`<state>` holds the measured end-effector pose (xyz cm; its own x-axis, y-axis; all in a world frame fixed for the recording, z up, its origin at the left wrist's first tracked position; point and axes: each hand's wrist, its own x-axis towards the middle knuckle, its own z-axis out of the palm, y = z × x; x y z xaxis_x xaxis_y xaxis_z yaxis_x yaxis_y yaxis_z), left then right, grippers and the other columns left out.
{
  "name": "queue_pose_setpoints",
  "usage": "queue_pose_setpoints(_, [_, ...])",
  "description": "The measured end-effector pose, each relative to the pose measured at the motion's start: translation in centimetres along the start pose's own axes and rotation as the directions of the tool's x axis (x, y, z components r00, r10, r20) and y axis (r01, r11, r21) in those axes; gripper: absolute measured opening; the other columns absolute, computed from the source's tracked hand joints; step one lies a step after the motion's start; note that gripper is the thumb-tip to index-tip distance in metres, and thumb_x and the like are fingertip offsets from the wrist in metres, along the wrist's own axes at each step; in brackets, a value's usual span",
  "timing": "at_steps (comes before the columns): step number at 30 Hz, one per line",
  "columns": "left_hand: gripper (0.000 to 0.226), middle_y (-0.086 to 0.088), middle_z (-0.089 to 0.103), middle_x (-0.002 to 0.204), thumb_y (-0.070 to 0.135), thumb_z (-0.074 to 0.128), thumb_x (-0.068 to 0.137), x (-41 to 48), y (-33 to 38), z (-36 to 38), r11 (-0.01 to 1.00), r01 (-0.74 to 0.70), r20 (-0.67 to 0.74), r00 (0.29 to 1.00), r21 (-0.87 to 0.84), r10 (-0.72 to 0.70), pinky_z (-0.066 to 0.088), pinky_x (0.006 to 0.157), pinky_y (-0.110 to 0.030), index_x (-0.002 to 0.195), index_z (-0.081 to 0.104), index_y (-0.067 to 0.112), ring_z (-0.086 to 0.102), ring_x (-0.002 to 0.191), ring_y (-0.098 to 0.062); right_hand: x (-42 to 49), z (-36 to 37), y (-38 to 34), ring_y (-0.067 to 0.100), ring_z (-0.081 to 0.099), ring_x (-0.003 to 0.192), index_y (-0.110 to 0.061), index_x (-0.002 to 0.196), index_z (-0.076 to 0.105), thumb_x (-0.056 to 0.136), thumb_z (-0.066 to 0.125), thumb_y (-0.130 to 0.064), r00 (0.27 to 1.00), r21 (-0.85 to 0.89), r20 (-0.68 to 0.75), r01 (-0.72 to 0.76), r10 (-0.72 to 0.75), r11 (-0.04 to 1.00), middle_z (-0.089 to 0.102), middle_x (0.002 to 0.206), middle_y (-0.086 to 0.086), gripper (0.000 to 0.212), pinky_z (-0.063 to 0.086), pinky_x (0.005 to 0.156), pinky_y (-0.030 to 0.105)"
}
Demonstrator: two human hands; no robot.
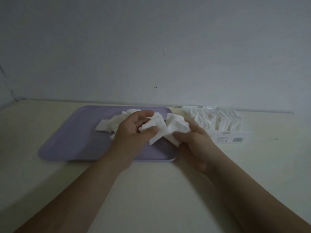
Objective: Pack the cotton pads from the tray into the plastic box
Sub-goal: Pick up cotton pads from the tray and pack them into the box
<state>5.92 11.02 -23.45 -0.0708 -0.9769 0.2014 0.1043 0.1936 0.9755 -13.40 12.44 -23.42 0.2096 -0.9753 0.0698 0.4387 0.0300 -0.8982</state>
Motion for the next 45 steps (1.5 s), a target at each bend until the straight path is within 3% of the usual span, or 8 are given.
queue_pose_setpoints(3, [0.019,-0.001,0.075,0.095,0.009,0.079,0.086,0.0,-0.3,0.1,0.999,0.005,0.066,0.998,-0.037,-0.003,0.054,0.081,-0.03,0.102,0.073,0.016,0.066,0.091,-0.017,-0.1,0.3,0.1,0.033,0.069,0.119,-0.01,0.119,0.073,0.097,0.051,0.011,0.999,0.015,-0.037,0.025,-0.024,1.0,0.072,0.125,0.021,0.038,0.057,0.1,0.039])
queue_pose_setpoints(8, [0.014,0.005,0.07,0.076,0.019,0.083,0.08,-0.2,-0.5,0.2,0.999,-0.03,0.26,0.965,-0.01,0.032,0.046,0.056,-0.015,0.082,0.074,0.029,0.06,0.063,-0.003,-0.1,0.8,0.4,0.05,0.059,0.125,0.002,0.138,0.05,0.105,0.056,-0.004,0.988,-0.096,-0.146,0.045,-0.058,0.994,0.062,0.131,0.034,0.034,0.047,0.109,0.062])
queue_pose_setpoints(17, [0.035,-0.005,0.069,0.075,0.024,0.081,0.08,-0.3,-1.3,-0.1,0.997,-0.064,0.162,0.984,-0.047,0.071,0.043,0.048,-0.023,0.106,0.071,0.002,0.054,0.058,-0.014,-1.1,2.0,0.4,0.055,0.059,0.122,0.011,0.133,0.051,0.1,0.05,0.008,0.996,-0.124,0.089,-0.016,0.027,0.992,0.059,0.126,0.042,0.033,0.048,0.11,0.054])
queue_pose_setpoints(22, [0.024,-0.005,0.074,0.084,0.018,0.079,0.086,-0.1,-1.4,-0.1,0.997,-0.075,0.162,0.984,0.004,0.074,0.044,0.052,-0.023,0.108,0.076,0.01,0.053,0.063,-0.015,-1.1,1.6,0.1,0.056,0.053,0.128,0.01,0.142,0.047,0.099,0.042,0.003,0.982,0.021,0.171,-0.079,0.075,0.997,0.054,0.139,0.04,0.044,0.035,0.119,0.061])
queue_pose_setpoints(26, [0.024,0.001,0.076,0.086,0.027,0.088,0.079,-0.3,-1.5,0.2,0.996,-0.049,0.053,0.998,0.08,0.045,0.048,0.056,-0.023,0.1,0.075,0.027,0.063,0.068,-0.011,-1.2,2.1,-0.3,0.042,0.05,0.135,0.007,0.146,0.046,0.103,0.04,-0.021,0.947,0.115,0.304,-0.145,0.104,0.983,0.046,0.148,0.038,0.052,0.047,0.107,0.043])
queue_pose_setpoints(29, [0.043,0.007,0.078,0.091,0.046,0.086,0.067,-0.4,-1.3,0.5,0.993,-0.016,-0.02,1.0,0.114,0.018,0.05,0.06,-0.017,0.104,0.072,0.03,0.068,0.073,-0.004,-1.0,2.1,0.1,0.037,0.05,0.141,0.001,0.144,0.053,0.109,0.042,-0.033,0.959,0.201,0.265,-0.155,0.099,0.967,0.055,0.147,0.027,0.05,0.046,0.113,0.042])
queue_pose_setpoints(36, [0.024,0.008,0.075,0.079,0.011,0.081,0.086,-0.6,-0.9,0.7,0.995,-0.083,0.108,0.991,0.054,0.077,0.045,0.055,-0.008,0.109,0.073,0.01,0.064,0.063,0.002,-1.5,1.9,-0.4,0.031,0.051,0.141,-0.004,0.141,0.059,0.109,0.039,-0.027,0.979,0.161,0.186,-0.109,0.079,0.981,0.057,0.147,0.022,0.044,0.032,0.123,0.047])
queue_pose_setpoints(45, [0.036,0.015,0.074,0.081,0.008,0.08,0.084,-0.9,-0.2,-0.4,0.996,-0.084,0.22,0.972,0.001,0.082,0.045,0.054,-0.007,0.119,0.072,0.012,0.062,0.062,0.005,-1.3,0.4,-1.5,0.032,0.071,0.1,-0.008,0.108,0.076,0.103,0.059,-0.016,0.993,-0.197,-0.088,0.061,-0.08,0.978,0.074,0.113,0.024,0.02,0.057,0.09,0.045])
